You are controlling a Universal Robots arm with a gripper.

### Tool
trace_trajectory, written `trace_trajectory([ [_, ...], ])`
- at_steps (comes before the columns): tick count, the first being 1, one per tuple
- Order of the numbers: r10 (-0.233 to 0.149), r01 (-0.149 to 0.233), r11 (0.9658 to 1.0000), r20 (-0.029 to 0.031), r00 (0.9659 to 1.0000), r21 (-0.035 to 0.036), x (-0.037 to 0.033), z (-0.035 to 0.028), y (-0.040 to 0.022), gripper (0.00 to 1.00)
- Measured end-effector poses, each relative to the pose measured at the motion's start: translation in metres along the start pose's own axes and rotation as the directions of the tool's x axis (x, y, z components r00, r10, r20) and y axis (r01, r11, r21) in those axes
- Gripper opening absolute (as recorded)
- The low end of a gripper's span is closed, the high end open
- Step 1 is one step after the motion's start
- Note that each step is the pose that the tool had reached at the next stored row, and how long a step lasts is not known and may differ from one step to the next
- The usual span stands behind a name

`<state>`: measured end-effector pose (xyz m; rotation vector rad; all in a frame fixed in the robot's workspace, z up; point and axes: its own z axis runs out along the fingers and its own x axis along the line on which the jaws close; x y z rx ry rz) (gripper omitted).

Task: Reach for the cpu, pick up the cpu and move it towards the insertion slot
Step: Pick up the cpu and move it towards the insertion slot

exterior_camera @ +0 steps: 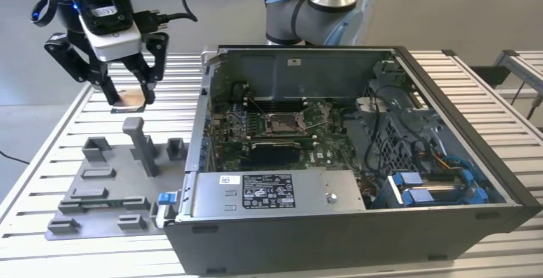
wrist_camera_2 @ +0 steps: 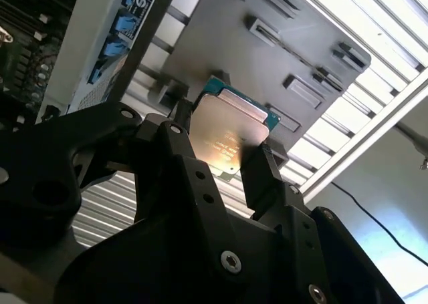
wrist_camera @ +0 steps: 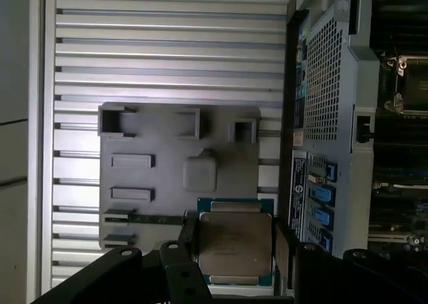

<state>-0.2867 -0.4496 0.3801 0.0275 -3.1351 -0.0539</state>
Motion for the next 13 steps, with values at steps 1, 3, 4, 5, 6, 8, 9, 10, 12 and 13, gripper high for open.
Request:
trace_trajectory([
  [1,0.0,0.0,1.0,0.0,1.0,0.0,-0.0031,0.0,-0.0001,0.0],
  [3,0.0,0.0,1.0,0.0,1.0,0.0,-0.0093,-0.0001,-0.0002,0.0],
  [4,0.0,0.0,1.0,-0.0001,1.0,0.0,-0.0126,-0.0001,-0.0002,0.0],
  [5,0.0,0.0,1.0,0.0,1.0,0.0,-0.0158,-0.0001,-0.0003,0.0],
  [6,0.0,0.0,1.0,0.0,1.0,-0.0001,-0.0193,-0.0001,-0.0004,0.0],
  [8,0.0,0.0,1.0,0.0,1.0,0.0,-0.0255,-0.0002,-0.0005,0.0],
  [9,0.0,0.0,1.0,0.0,1.0,0.0,-0.0291,-0.0002,-0.0005,0.0],
  [10,0.0,0.0,1.0,0.0,1.0,0.0,-0.032,-0.0002,-0.0006,0.0],
  [12,0.0,0.0,1.0,-0.0001,1.0,0.0,-0.0386,-0.0003,-0.0007,0.0],
  [13,0.0,0.0,1.0,-0.0001,1.0,0.0,-0.0416,-0.0003,-0.0008,0.0],
])
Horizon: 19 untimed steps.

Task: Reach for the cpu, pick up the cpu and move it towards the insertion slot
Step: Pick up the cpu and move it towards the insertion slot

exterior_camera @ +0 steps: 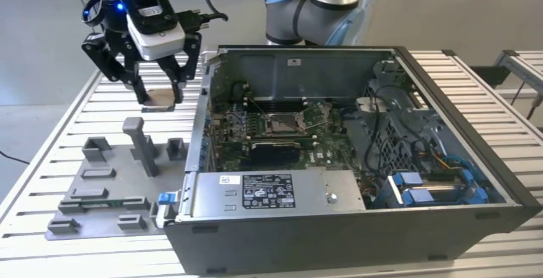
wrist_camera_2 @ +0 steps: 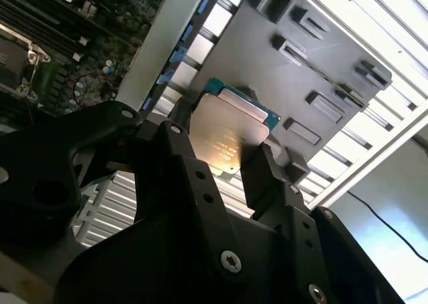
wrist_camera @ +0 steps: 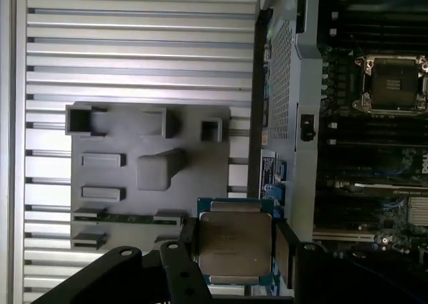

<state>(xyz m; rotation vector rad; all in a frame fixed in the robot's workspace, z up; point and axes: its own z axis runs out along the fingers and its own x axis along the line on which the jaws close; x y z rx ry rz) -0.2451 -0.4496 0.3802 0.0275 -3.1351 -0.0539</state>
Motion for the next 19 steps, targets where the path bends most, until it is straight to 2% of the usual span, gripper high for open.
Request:
trace_trajectory([
  [19,0.0,0.0,1.0,0.0001,1.0,-0.0001,-0.061,-0.0003,-0.001,0.0],
])
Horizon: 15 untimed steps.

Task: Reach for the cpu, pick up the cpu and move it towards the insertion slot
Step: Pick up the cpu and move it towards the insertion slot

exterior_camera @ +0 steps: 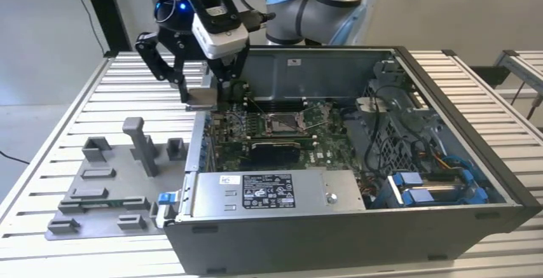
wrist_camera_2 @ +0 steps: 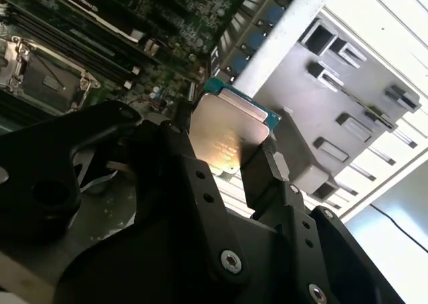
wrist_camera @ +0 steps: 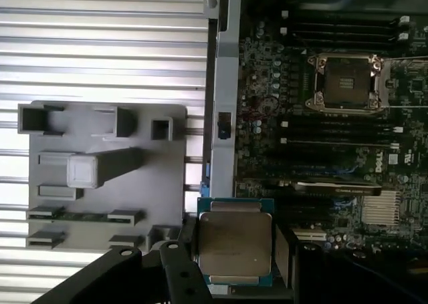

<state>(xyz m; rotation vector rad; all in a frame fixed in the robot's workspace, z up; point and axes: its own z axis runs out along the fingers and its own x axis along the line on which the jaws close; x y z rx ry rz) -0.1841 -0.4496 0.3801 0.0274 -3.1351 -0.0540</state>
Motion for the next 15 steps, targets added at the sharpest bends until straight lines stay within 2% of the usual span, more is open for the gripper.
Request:
trace_trajectory([
  [15,0.0,0.0,1.0,0.0,1.0,0.0001,-0.0459,-0.0003,-0.0008,0.0],
])
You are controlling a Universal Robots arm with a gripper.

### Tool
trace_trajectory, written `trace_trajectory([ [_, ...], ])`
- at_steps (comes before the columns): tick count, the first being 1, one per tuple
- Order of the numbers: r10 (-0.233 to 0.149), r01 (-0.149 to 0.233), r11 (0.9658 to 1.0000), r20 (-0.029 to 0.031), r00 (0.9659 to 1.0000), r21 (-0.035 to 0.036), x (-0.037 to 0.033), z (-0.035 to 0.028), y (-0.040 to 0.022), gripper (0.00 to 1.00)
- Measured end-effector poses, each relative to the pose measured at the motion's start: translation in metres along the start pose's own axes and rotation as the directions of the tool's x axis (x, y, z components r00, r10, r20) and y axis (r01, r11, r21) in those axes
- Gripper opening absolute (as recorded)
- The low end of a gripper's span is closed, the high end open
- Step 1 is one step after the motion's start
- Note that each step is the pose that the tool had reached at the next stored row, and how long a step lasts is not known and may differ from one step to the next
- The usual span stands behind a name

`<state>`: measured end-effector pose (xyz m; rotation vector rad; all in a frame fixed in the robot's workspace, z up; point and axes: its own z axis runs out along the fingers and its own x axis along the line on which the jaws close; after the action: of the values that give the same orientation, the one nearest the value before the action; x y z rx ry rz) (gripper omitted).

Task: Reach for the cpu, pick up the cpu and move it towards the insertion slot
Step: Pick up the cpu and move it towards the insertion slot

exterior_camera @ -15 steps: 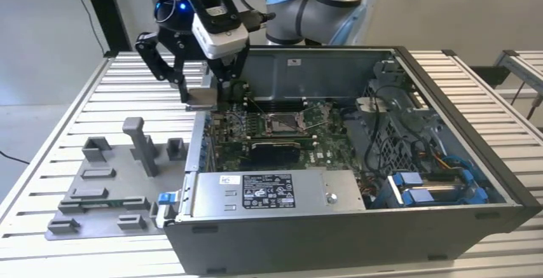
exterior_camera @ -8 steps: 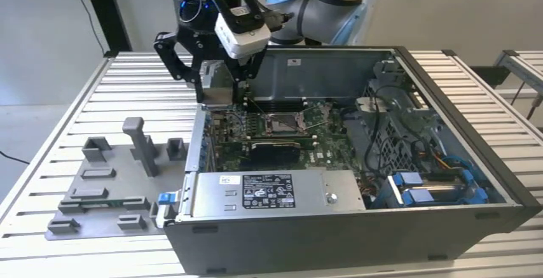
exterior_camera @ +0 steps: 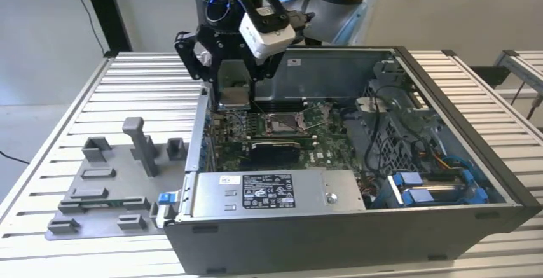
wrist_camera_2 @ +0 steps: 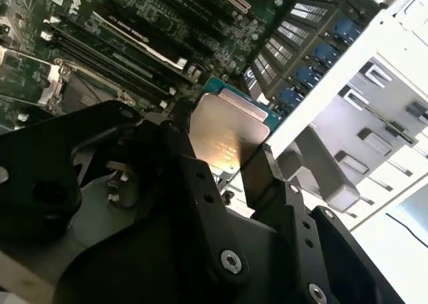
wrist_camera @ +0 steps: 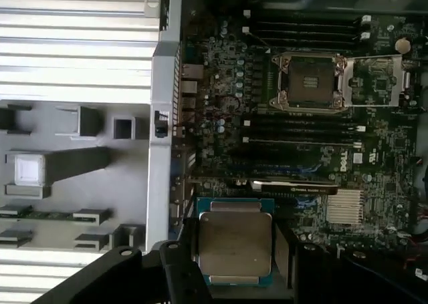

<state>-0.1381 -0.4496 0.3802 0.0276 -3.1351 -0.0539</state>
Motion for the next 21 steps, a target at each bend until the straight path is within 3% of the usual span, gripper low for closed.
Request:
trace_trajectory([
  [5,0.0,0.0,1.0,0.0,1.0,0.0,-0.0146,-0.0001,-0.0003,0.0],
  [6,0.0,0.0,1.0,0.0,1.0,-0.0001,-0.021,-0.0001,-0.0004,0.0],
  [7,0.0,0.0,1.0,0.0,1.0,0.0001,-0.0323,-0.0002,-0.0006,0.0],
  [21,0.0,0.0,1.0,0.0,1.0,0.0,-0.0839,-0.0005,-0.0015,0.0],
])
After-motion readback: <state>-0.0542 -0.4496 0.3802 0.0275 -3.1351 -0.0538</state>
